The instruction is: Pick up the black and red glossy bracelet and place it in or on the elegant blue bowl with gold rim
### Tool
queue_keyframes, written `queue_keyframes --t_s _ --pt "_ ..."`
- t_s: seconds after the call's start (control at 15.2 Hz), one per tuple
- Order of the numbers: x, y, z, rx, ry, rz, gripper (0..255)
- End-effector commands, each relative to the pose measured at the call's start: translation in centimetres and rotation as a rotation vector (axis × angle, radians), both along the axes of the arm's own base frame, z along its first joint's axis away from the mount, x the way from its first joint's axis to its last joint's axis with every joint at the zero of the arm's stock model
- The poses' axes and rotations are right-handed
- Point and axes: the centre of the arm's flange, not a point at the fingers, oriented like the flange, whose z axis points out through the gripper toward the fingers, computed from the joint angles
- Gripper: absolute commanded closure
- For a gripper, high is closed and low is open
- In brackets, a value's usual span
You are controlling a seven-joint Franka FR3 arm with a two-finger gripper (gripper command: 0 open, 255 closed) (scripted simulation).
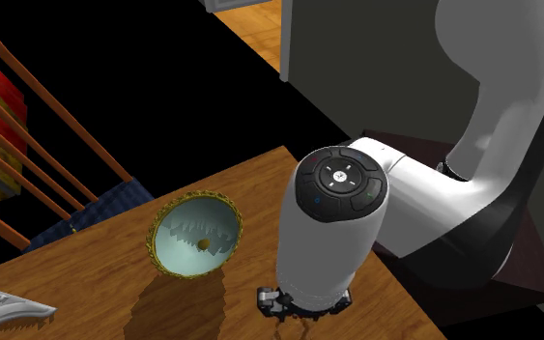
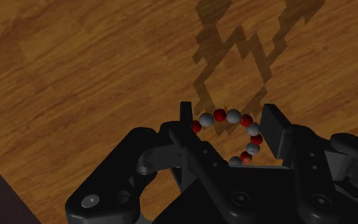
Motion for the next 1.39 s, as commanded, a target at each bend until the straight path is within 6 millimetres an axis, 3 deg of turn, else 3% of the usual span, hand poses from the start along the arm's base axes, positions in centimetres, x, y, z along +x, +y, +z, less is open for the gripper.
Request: queue_keyframes --t_s 0.0,0.33,0.4,0.46,0.59,1.06,1.32 --pt "0.0 0.0 0.9 0.000 0.000 0.000 255" --pt "0.0 0.0 3.6 0.000 0.000 0.000 255" --pt "0.1 -0.1 3.0 0.000 0.000 0.000 255" --pt "0.1 -0.1 3.0 0.000 0.000 0.000 0" --pt "-3.1 5.6 -0.2 -0.464 -0.259 0.031 0" --pt "-2.2 4.4 -3.6 -0.464 -0.259 0.031 0" --pt "-2.1 4.3 -3.9 -0.464 -0.259 0.031 0"
